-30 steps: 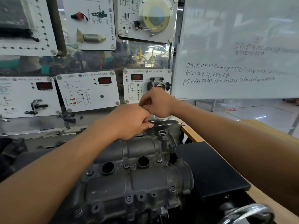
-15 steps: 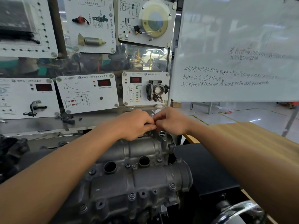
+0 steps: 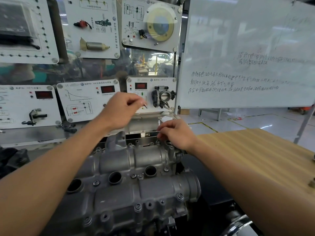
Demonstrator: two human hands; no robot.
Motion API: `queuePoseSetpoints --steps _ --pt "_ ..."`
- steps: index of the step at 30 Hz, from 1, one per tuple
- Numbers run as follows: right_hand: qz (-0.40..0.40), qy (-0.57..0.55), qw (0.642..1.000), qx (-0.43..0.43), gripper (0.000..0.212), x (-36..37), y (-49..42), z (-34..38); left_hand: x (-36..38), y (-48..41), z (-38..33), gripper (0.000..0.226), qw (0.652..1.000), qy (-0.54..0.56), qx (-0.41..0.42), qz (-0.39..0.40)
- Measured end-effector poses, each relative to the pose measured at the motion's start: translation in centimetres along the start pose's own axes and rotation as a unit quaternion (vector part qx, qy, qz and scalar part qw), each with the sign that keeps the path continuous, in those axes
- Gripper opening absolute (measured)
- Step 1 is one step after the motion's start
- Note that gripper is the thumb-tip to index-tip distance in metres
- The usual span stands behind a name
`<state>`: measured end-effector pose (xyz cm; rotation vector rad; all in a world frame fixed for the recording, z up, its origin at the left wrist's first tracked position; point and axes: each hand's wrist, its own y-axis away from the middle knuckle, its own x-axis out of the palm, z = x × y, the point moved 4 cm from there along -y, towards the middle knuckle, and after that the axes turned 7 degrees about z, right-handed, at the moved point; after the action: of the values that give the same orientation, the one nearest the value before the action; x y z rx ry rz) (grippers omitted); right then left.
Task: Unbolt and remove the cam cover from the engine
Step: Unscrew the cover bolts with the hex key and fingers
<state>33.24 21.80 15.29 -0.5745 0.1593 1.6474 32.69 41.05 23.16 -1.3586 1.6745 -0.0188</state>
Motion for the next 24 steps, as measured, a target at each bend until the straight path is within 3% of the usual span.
queuePoseSetpoints --steps 3,6,10,14,18,20,22,24 --pt "-0.051 -0.002 0.998 -0.022 0.020 -0.3 -0.2 1.4 -3.7 0.4 0.3 0.018 0.995 0.001 -0.012 -0.103" --pt "-0.055 0.027 0.994 -0.086 0.019 0.8 -0.3 5.5 -7.0 0.3 0.0 0.022 0.993 -0.051 -0.079 -0.070" --pt "0.046 0.067 0.983 -0.163 0.026 6.3 -0.8 12.3 -10.8 2.2 -0.1 0.013 0.981 -0.143 -0.133 0.008" --pt "0.180 -0.002 0.974 -0.141 0.044 12.8 -1.1 16.6 -14.7 5.1 0.6 0.013 0.970 -0.166 -0.172 -0.044" --pt "0.224 0.008 0.961 -0.159 0.029 18.0 -1.1 18.8 -17.1 8.3 2.8 0.017 0.957 -0.142 -0.231 -0.098" --pt "0.173 0.114 0.959 -0.194 0.025 19.6 -1.6 19.2 -17.8 9.7 4.3 0.014 0.951 -0.045 -0.276 -0.136" --pt "0.058 0.236 0.944 -0.224 0.026 20.2 -2.1 19.1 -18.3 10.9 5.6 0.011 0.928 0.070 -0.318 -0.178" --pt "0.010 0.252 0.935 -0.248 0.026 20.5 -2.2 18.7 -18.0 12.2 6.7 0.013 0.902 0.158 -0.349 -0.196"
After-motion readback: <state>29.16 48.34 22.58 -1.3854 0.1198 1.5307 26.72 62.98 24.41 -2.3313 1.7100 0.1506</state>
